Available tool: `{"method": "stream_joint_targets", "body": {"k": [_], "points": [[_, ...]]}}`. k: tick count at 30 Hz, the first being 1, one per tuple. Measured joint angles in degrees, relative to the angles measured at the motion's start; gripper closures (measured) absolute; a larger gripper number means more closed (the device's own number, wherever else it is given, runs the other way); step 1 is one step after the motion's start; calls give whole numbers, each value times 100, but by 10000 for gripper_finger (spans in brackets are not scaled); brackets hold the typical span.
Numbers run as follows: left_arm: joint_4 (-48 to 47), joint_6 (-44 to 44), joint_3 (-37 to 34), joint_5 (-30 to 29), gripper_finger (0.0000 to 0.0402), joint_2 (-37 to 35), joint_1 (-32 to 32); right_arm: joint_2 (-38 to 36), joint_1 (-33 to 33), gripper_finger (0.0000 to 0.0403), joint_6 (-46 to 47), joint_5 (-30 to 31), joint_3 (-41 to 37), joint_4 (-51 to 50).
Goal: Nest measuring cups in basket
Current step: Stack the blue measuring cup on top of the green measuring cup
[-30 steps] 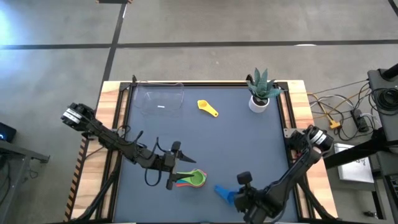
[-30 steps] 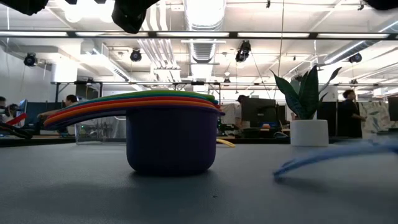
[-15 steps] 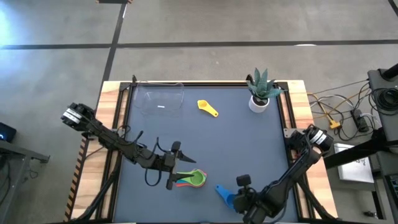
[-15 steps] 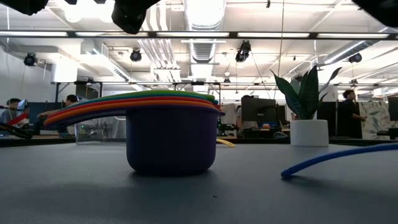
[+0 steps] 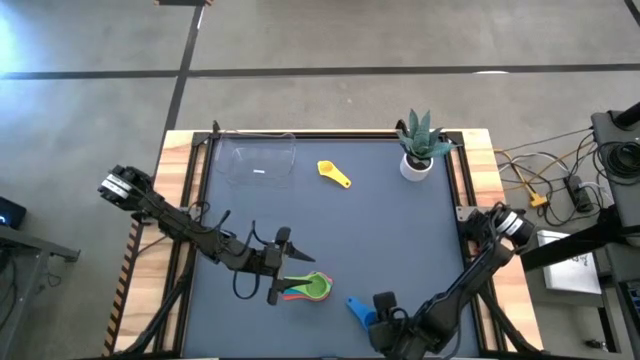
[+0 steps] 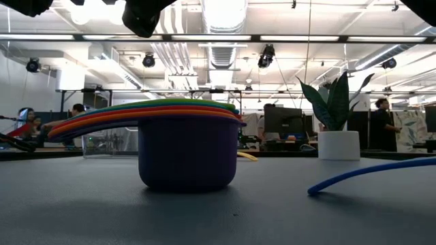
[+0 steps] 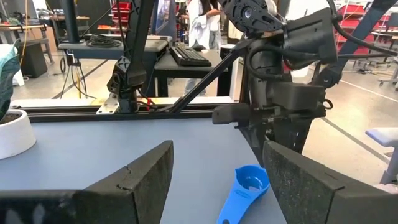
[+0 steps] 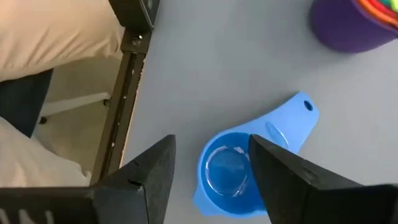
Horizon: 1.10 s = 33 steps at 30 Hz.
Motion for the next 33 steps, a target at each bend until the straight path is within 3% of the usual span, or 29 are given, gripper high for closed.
{"method": "stream_joint_targets", "body": {"k": [13, 17, 22, 25, 33], "points": [[-12, 0, 0, 0, 170, 0, 0, 509, 0, 238, 27, -129, -70, -8], [-27, 0, 0, 0, 170, 0, 2, 543, 0, 281, -7, -131, -70, -100], [-51, -1, 0, 0, 170, 0, 2, 501, 0, 376, -33, -131, -70, -365], [-58, 0, 0, 0, 170, 0, 0, 392, 0, 388, -41, -93, -24, -649], [-121, 13, 0, -121, 170, 0, -4, 242, -1, 393, -588, 808, 586, -1562]]}}
